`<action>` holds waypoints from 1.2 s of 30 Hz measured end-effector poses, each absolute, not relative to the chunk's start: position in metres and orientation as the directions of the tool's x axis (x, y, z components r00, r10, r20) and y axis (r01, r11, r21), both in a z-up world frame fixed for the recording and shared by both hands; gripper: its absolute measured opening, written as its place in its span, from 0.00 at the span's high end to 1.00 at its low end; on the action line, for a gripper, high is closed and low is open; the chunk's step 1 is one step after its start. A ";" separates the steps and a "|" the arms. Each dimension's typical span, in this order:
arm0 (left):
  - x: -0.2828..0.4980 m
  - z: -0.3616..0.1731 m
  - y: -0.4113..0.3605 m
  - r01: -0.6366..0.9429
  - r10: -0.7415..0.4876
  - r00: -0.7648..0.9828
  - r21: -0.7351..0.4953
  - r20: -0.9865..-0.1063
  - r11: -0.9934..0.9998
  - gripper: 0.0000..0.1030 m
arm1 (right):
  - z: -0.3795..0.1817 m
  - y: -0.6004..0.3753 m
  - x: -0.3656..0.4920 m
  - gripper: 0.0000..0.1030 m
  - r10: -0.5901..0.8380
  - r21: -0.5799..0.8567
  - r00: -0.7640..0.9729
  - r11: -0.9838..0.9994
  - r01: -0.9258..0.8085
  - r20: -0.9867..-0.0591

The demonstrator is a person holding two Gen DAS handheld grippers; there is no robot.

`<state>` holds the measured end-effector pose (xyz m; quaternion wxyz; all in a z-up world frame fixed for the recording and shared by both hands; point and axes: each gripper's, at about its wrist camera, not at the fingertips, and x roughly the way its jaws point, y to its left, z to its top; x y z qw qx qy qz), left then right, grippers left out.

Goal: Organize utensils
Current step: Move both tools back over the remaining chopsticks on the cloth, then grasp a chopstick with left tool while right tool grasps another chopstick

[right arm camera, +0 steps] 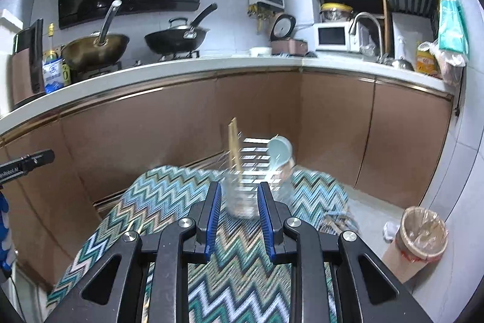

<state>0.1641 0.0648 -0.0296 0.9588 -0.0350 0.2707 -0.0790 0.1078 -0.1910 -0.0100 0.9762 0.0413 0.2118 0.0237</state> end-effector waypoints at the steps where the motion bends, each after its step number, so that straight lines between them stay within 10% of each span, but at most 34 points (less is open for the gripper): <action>1: 0.162 -0.035 0.066 0.143 -0.187 0.824 -0.124 -0.535 0.982 0.63 | -0.012 -0.186 0.107 0.78 0.081 0.097 0.898 0.994 -0.043 -0.432; 17: 0.234 -0.144 0.058 0.173 -0.345 0.446 -0.299 -0.826 0.938 0.63 | -0.092 -0.134 0.169 0.78 0.322 0.277 0.590 0.946 -0.169 -0.740; 36: 0.321 -0.219 0.032 0.138 -0.318 0.242 -0.292 -0.917 0.947 0.73 | -0.171 -0.114 0.276 0.84 0.341 0.320 0.344 0.940 -0.118 -0.875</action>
